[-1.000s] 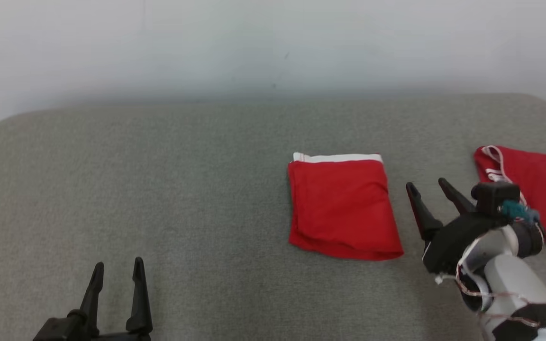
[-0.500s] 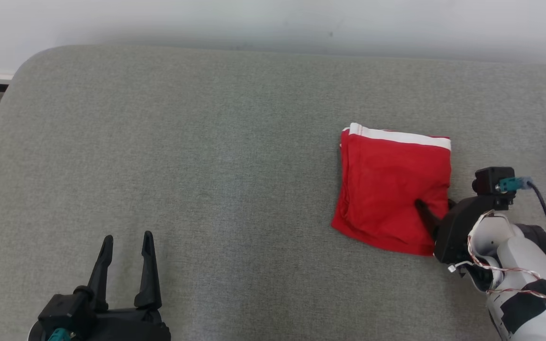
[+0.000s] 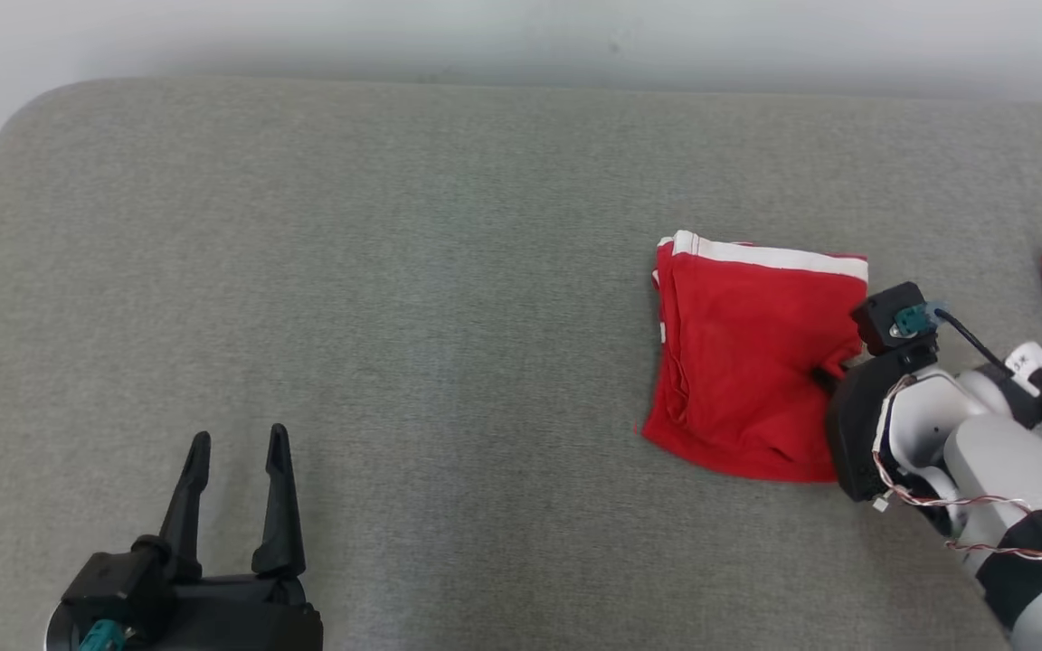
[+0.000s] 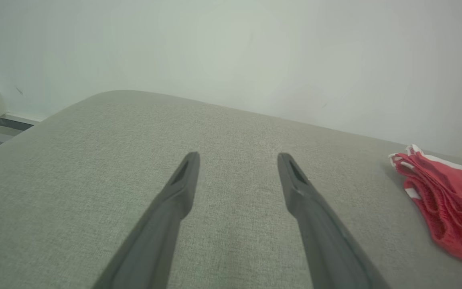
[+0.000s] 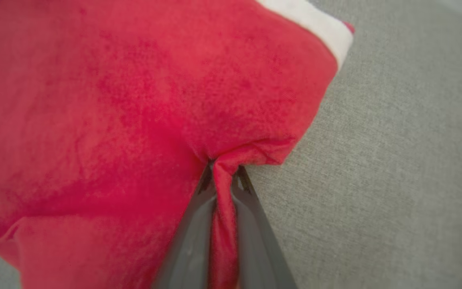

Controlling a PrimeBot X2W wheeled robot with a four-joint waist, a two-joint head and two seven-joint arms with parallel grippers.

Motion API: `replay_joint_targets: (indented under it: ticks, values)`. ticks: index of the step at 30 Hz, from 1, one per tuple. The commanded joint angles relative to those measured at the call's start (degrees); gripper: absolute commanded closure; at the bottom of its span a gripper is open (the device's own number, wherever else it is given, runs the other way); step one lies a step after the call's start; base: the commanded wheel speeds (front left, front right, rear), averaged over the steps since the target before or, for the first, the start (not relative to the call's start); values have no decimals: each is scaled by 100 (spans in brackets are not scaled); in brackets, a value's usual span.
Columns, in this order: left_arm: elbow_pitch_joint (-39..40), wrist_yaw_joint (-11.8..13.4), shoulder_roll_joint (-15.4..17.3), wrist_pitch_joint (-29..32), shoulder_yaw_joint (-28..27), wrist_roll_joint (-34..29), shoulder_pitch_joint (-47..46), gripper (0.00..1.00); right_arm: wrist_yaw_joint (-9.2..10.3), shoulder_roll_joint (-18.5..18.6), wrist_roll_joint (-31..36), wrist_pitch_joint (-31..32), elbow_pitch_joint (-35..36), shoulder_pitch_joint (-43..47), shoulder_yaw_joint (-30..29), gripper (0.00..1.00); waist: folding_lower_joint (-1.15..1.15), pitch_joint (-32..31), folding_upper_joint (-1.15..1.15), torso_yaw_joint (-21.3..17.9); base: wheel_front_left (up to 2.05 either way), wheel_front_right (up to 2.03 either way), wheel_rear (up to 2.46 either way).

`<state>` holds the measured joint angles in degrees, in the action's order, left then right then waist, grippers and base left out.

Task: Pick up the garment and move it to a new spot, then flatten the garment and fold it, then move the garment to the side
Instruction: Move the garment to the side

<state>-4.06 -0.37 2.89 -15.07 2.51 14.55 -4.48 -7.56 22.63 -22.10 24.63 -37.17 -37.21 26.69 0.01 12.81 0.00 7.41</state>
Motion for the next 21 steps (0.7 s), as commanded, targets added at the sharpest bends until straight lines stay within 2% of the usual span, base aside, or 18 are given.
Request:
replay_joint_targets:
  ticks: [1, 9, 14, 21]
  values:
    - [56, 4, 2, -9, -29, -2, -22, 0, 18, 193, 13, 75, 134, -96, 187, 100, -1, 42, 0, -193, 0, 0, 0]
    - [286, -41, 2, -9, -156, -93, -191, 0, 18, 1139, -149, 224, 1229, -1000, 1644, 100, -1, 354, 0, -841, 0, 0, 0]
    - [413, -107, 2, -6, -237, -186, -346, 0, 18, 1526, -395, 47, 1578, -1532, 2149, 100, -1, 578, 0, -1275, 0, 0, 0]
    - [432, -207, 2, -6, -331, -326, -522, 0, 18, 1878, -373, -190, 1615, -2056, 2637, 100, -1, 821, 0, -1730, 0, 0, 0]
